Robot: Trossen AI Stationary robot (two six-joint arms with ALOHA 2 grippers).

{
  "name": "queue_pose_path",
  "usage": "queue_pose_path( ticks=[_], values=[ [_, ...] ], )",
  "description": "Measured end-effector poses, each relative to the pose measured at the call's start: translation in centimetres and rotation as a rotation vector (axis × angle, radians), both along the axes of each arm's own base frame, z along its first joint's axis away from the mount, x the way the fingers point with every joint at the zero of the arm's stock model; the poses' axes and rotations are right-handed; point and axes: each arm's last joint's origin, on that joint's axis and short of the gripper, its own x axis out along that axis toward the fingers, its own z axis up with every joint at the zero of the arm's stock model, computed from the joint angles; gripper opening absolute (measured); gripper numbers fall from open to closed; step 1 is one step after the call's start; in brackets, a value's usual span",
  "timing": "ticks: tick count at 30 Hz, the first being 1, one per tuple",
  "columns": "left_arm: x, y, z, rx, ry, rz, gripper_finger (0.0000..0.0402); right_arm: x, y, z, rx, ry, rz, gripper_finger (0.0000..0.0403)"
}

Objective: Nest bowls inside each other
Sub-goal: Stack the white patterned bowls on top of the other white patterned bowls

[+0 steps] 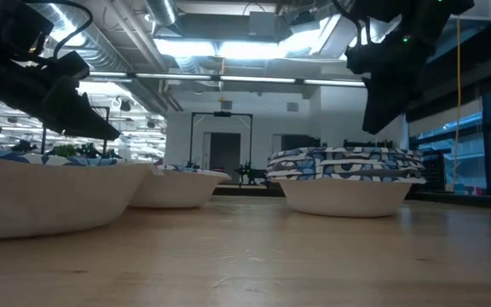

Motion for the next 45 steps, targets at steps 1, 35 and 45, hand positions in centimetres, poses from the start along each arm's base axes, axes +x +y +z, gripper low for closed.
queue_pose_path(
  ticks=[1,35,45],
  values=[
    [0.0,0.0,0.0,0.000,0.000,0.000,0.0163,0.0,-0.1,0.2,-0.045,-0.003,-0.020,0.0128],
    [1.3,0.1,3.8,0.199,-0.197,-0.031,0.0163,-5.8,-0.2,-0.4,-0.407,-0.730,0.079,0.0098],
    [4.2,1.6,6.2,0.210,0.153,-0.063,0.0163,-5.9,-1.0,-0.2,-0.490,-0.699,0.082,0.0098]
  ],
)
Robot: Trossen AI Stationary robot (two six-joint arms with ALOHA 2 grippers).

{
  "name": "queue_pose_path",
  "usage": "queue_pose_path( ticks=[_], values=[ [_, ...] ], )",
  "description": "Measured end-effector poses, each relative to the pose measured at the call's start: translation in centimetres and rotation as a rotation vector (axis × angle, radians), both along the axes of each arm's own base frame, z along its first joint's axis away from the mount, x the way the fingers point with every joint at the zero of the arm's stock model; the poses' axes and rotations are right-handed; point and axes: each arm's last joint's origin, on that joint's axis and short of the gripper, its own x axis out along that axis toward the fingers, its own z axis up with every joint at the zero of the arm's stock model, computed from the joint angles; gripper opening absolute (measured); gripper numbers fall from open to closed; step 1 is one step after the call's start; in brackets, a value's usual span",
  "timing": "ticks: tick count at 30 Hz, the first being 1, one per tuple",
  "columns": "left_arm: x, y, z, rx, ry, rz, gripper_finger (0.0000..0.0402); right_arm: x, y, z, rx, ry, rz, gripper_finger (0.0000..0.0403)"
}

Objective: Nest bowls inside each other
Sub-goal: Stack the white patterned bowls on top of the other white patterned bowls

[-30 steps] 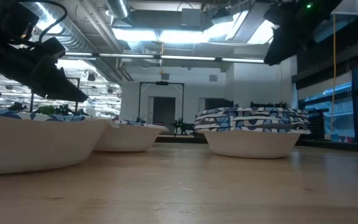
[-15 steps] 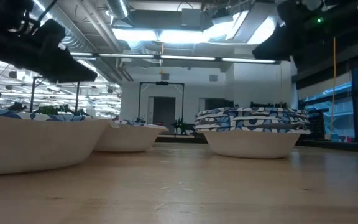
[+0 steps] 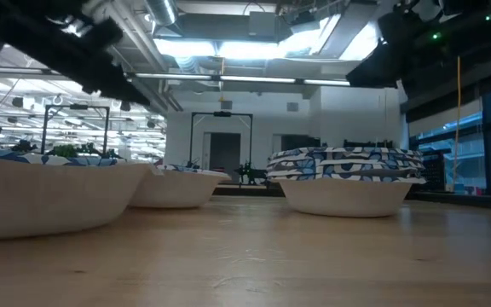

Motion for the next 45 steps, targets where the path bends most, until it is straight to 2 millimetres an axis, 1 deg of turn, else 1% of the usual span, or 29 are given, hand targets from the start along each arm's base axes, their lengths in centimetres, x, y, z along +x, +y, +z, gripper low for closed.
queue_pose_path(
  ticks=[4,8,13,17,22,25,31,41,45],
  values=[
    [1.2,0.7,-0.5,-0.059,0.158,-0.009,0.0163,0.0,-0.2,0.0,0.002,0.004,0.015,0.0098],
    [2.6,1.3,-0.7,-0.093,0.212,-0.033,0.0163,0.1,-0.2,-0.1,-0.011,0.022,0.086,0.0098],
    [3.8,2.2,-1.5,-0.096,0.319,-0.042,0.0163,0.1,-0.2,-0.1,-0.013,0.026,0.105,0.0098],
    [4.3,2.7,-2.8,-0.106,0.409,-0.038,0.0163,0.1,-0.2,-0.1,-0.006,0.024,0.129,0.0098],
    [4.2,3.6,-4.6,-0.148,0.530,0.004,0.0163,0.1,-0.2,-0.1,0.000,0.021,0.133,0.0098],
    [4.2,4.1,-5.2,-0.156,0.562,0.022,0.0163,0.1,-0.2,-0.1,0.000,0.021,0.132,0.0098],
    [4.4,5.0,-5.9,-0.106,0.626,0.014,0.0163,0.1,-0.2,-0.1,0.002,0.020,0.132,0.0098],
    [4.5,6.1,-7.0,-0.157,0.646,0.028,0.0162,0.1,-0.2,-0.1,0.022,0.007,0.124,0.0098],
    [4.7,6.1,-6.9,-0.152,0.622,0.032,0.0146,0.1,-0.2,-0.1,0.023,0.007,0.123,0.0098]
  ],
)
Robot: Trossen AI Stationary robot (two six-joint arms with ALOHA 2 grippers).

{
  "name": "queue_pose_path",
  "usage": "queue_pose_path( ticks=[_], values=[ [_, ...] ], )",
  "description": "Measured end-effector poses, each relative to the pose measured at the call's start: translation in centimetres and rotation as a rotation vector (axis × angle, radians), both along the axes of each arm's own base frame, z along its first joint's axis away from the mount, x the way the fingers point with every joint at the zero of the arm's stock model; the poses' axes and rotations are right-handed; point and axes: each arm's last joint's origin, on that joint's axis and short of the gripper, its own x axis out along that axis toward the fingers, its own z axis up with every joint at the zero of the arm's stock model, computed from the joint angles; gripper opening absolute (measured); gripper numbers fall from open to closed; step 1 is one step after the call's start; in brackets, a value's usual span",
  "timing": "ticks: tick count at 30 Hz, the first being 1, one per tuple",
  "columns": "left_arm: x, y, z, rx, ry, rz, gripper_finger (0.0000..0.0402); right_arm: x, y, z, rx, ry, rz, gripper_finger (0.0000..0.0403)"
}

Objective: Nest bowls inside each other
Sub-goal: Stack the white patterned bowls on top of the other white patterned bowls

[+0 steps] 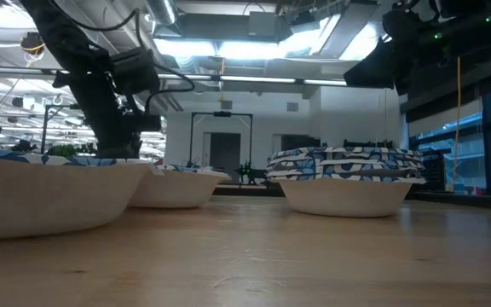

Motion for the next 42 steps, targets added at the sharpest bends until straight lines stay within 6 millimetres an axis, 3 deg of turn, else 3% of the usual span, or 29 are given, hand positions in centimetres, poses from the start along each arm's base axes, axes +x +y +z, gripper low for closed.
queue_pose_path(
  ticks=[11,19,24,29,36,42],
  values=[
    [0.2,0.0,0.1,-0.023,-0.050,0.027,0.0011,0.0,0.0,0.0,-0.001,0.001,0.000,0.0098],
    [0.6,0.2,0.8,-0.019,-0.114,0.046,0.0003,0.0,0.0,0.0,-0.002,0.003,0.000,0.0098],
    [2.3,0.8,3.2,-0.002,-0.182,0.032,0.0002,0.0,0.0,0.0,-0.002,0.004,0.000,0.0098],
    [4.7,0.6,7.0,-0.055,-0.295,-0.072,0.0002,-0.1,-0.1,-0.1,0.004,0.010,-0.028,0.0098],
    [7.3,-1.9,11.7,-0.081,-0.380,-0.278,0.0001,-0.3,-0.3,-0.4,-0.003,0.041,-0.131,0.0098],
    [8.7,-4.2,13.1,-0.105,-0.423,-0.385,0.0001,-0.6,-0.9,-0.9,0.035,0.072,-0.203,0.0098]
  ],
)
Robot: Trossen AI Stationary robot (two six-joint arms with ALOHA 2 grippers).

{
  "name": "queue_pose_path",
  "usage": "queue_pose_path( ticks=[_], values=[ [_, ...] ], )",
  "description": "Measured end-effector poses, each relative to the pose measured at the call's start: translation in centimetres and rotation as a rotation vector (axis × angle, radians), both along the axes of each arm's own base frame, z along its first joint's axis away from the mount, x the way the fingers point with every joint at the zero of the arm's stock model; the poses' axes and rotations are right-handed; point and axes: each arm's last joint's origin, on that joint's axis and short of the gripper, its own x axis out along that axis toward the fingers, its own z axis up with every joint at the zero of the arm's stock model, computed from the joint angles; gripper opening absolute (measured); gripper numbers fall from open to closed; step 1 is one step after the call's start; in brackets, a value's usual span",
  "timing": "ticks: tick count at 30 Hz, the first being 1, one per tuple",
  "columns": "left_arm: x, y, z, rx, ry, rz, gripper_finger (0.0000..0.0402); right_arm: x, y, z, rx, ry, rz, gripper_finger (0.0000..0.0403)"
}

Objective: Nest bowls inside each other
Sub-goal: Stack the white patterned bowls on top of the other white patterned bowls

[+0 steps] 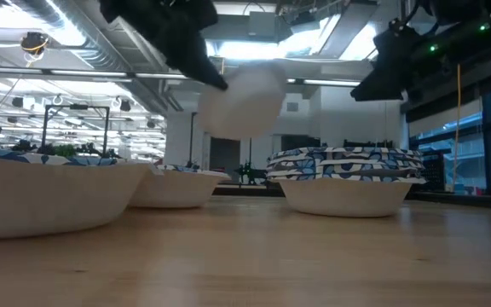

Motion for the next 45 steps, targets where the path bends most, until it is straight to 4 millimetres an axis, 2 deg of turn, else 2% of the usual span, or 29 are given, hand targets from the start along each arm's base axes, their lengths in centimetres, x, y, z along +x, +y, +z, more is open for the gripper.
queue_pose_path(
  ticks=[5,12,17,22,27,33,38,45],
  values=[
    [2.1,-1.3,-0.9,-0.003,-0.012,-0.050,0.0000,-0.1,-0.3,0.0,0.001,0.000,-0.021,0.0098],
    [7.0,-2.6,-2.8,-0.040,0.037,-0.147,0.0000,-0.2,-0.6,0.0,0.000,0.006,-0.038,0.0098],
    [9.4,-3.6,-2.2,-0.031,0.042,-0.198,0.0000,-0.3,-0.8,-0.3,0.004,0.030,-0.048,0.0098],
    [9.9,-5.0,-0.6,-0.044,0.048,-0.251,0.0000,-0.6,-1.0,-0.9,0.036,0.081,-0.074,0.0098],
    [10.0,-5.8,-0.4,-0.042,0.048,-0.262,0.0000,-0.8,-1.2,-1.0,0.045,0.095,-0.084,0.0098],
    [10.9,-5.9,-2.5,-0.034,0.097,-0.210,0.0001,-0.6,-1.3,-0.7,0.038,0.058,-0.085,0.0098],
    [11.5,-5.9,-4.3,-0.045,0.144,-0.193,0.0018,-0.6,-1.3,-0.6,0.037,0.051,-0.084,0.0098],
    [11.9,-6.6,-4.1,-0.080,0.091,-0.206,0.0057,-0.6,-1.3,-0.6,0.051,0.040,-0.088,0.0098]
  ],
)
